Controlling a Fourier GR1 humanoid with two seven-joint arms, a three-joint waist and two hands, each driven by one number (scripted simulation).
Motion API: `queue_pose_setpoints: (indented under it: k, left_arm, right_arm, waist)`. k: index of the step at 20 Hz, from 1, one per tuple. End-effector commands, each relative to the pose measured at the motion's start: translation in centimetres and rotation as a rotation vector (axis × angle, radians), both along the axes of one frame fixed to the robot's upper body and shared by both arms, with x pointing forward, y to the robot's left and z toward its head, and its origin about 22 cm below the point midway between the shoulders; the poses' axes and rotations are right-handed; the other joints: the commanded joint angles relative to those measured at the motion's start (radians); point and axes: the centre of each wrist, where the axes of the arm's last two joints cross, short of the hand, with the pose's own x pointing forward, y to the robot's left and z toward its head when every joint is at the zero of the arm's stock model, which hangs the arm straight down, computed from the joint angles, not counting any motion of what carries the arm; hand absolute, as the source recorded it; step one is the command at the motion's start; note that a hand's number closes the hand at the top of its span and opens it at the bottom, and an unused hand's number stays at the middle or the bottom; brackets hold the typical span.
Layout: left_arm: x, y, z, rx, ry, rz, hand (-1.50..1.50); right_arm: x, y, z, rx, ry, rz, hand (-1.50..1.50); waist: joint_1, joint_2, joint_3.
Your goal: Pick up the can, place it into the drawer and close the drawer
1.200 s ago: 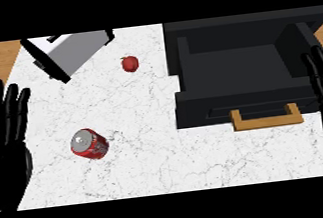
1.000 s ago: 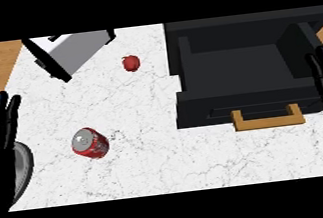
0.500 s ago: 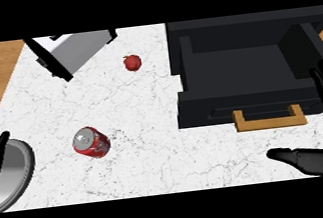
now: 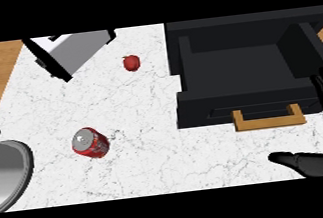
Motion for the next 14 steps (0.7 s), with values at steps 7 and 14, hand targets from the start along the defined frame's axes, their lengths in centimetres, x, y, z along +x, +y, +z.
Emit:
queue_pose_setpoints:
  k: [7, 14]
  left_arm:
    - [2.8, -1.9, -5.6, -0.002, 0.084, -0.009, -1.5]
    - [2.1, -3.7, -9.9, 0.019, 0.121, 0.005, -1.5]
  right_arm:
    - [0.5, -1.8, -1.2, 0.008, -0.005, -0.006, -1.5]
    - [-1.9, -2.5, 1.5, -0.016, -0.021, -0.012, -1.5]
  waist:
    - [-0.002, 0.001, 0.0]
    - [-0.003, 0.0, -0.001]
